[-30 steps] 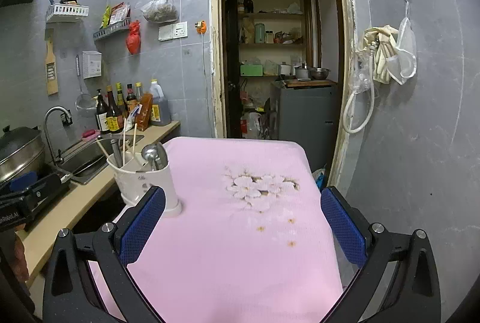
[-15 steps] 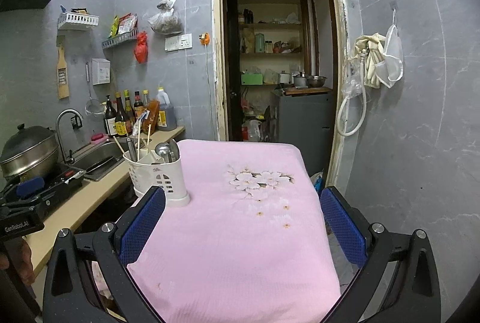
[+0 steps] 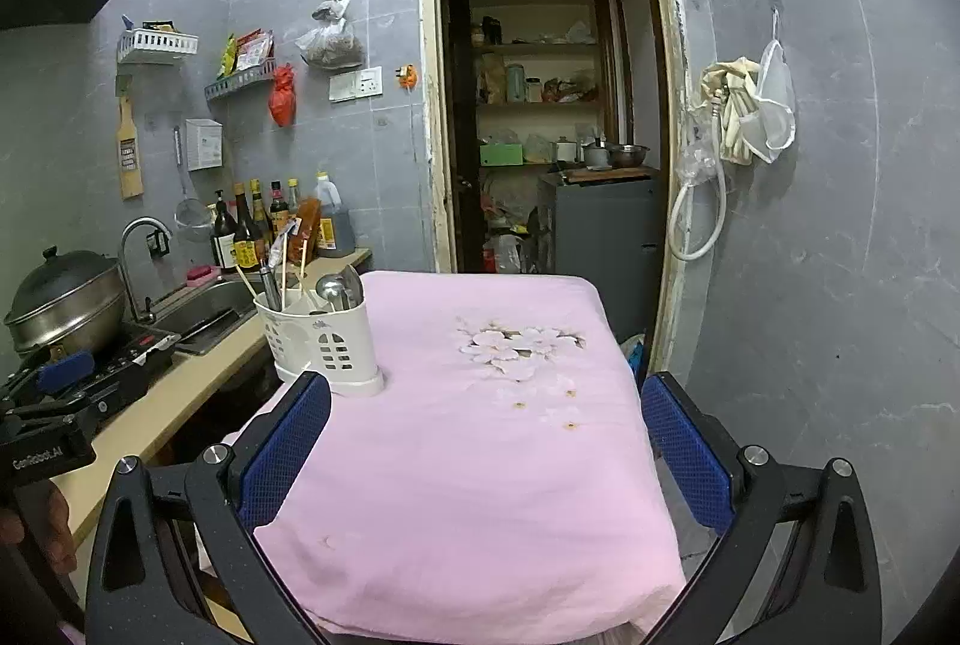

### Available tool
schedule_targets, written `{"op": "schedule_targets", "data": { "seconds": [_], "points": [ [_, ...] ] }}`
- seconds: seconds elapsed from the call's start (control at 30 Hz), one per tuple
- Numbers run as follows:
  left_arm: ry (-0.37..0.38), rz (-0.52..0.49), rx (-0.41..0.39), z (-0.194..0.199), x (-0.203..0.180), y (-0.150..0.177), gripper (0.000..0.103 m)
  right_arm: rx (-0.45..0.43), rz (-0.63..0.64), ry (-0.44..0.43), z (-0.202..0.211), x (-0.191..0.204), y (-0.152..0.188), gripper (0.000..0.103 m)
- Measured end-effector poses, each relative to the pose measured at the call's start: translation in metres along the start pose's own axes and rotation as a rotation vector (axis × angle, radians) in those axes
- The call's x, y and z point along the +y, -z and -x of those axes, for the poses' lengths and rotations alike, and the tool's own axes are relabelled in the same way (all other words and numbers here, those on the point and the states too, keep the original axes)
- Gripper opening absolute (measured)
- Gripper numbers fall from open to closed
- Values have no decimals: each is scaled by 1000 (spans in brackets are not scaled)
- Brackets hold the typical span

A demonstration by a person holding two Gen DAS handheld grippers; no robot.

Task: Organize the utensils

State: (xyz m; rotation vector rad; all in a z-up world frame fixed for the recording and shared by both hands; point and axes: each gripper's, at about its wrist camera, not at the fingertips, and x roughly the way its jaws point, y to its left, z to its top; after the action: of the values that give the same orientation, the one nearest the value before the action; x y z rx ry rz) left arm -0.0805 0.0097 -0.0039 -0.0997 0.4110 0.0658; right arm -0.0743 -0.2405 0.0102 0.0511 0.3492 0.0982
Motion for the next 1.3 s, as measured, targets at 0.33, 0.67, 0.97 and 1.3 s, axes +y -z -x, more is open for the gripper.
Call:
{"op": "schedule_targets", "data": {
  "seconds": [0.33, 0.67, 0.97, 1.3],
  "points": [
    [7, 3, 8, -1, -3, 1, 103, 13, -6, 8, -1, -2, 2, 102],
    [12, -3, 14, -2, -4, 1, 103, 17, -11, 11, -1, -2, 3, 102],
    [16, -4, 14, -3, -4, 2, 103, 18, -11, 14, 0, -2, 4, 102],
    [16, -4, 13, -3, -4, 3, 103, 21, -12, 13, -1, -2, 4, 102]
  ]
}}
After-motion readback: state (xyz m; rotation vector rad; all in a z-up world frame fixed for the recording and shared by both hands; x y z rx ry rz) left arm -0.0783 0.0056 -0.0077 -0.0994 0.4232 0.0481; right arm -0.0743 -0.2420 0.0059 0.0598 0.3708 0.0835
